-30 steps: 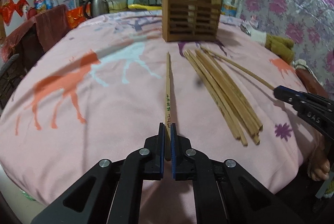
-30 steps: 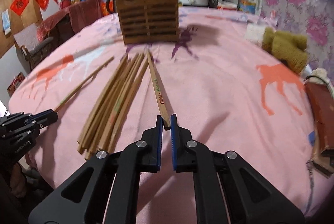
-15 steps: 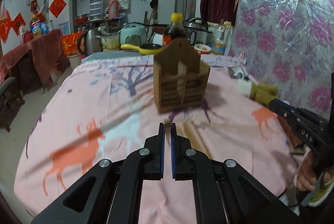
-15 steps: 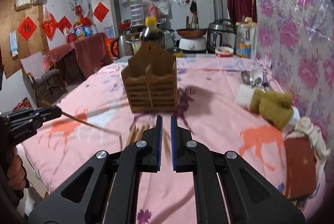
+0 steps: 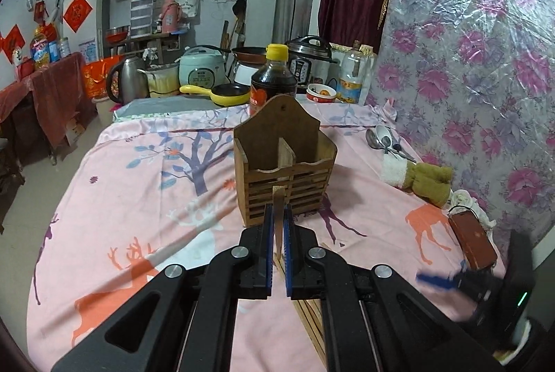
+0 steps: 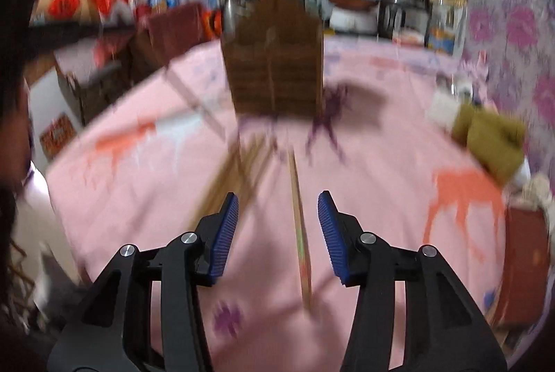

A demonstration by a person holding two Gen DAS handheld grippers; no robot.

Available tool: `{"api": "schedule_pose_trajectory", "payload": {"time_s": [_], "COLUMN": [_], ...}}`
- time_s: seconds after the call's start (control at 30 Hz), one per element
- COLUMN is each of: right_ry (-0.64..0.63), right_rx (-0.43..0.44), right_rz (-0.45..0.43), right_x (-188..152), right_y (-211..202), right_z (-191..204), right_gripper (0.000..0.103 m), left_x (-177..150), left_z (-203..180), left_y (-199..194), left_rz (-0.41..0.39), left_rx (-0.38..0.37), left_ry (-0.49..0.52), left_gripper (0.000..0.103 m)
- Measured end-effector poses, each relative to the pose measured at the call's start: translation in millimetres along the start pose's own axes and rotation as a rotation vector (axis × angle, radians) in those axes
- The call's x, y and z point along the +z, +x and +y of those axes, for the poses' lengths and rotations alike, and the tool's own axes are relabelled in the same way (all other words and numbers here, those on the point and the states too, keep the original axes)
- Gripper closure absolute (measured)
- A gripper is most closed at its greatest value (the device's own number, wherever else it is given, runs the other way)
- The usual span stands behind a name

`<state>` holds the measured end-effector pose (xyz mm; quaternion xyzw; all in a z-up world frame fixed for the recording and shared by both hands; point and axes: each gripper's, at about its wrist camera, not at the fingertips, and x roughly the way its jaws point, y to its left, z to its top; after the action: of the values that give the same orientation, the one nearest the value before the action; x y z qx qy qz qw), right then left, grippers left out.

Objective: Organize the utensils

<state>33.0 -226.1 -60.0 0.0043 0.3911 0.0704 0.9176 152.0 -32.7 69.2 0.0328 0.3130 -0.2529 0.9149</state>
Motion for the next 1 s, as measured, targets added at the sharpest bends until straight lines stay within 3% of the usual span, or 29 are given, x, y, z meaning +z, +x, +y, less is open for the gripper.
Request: {"api": "schedule_pose_trajectory", "payload": {"time_s": [0.2,0.37,0.47,0.53,0.7,0.9,1.0], "right_ry": [-0.025,0.036,0.047,0.076,0.104,0.068,0.062], "right_rx": [-0.089,-0.055,-0.042,-0.042,-0.048,-0.066,-0.057], "right_rz": [0.060,0.096,0.127,0.114,0.030,-0.164,-0.220], "right_x": [-36.5,-40.7,-47.8,-47.2,-29.6,37.8,69.9], "right_y": [8.0,15.6,22.5,19.9,-4.8,-53.7,-64.4], "right_z": [-4.9,-16.9,-14.2,-14.5,-18.3,-21.4,-22.4], "right_gripper": [0.055,0.061,0.092,0.096,0.096,0.097,0.097], "left_x": [2.0,-0.4,-0.9,-0.8,-0.6,21.5,41.5], "left_z": [0.3,1.3,2.5,2.5,1.3,-3.3,-7.2], "left_y": [2.8,-0.1,-2.3,-3.6,-9.2,-18.4,-23.3], "left_rz": [-0.008,-0.009,-0.011,-0.012,-0.021,-0.041,-0.063], "left_rx": [-0.010,-0.007,-0.002,0.000,0.014,-0.007,-0.026], "left_ry": [-0.003,-0.013,-0.017,-0.015,0.006,0.013,0.019], "left_gripper": [0.097,0.097,0.097,0.097,0.097,0.097,0.097]}}
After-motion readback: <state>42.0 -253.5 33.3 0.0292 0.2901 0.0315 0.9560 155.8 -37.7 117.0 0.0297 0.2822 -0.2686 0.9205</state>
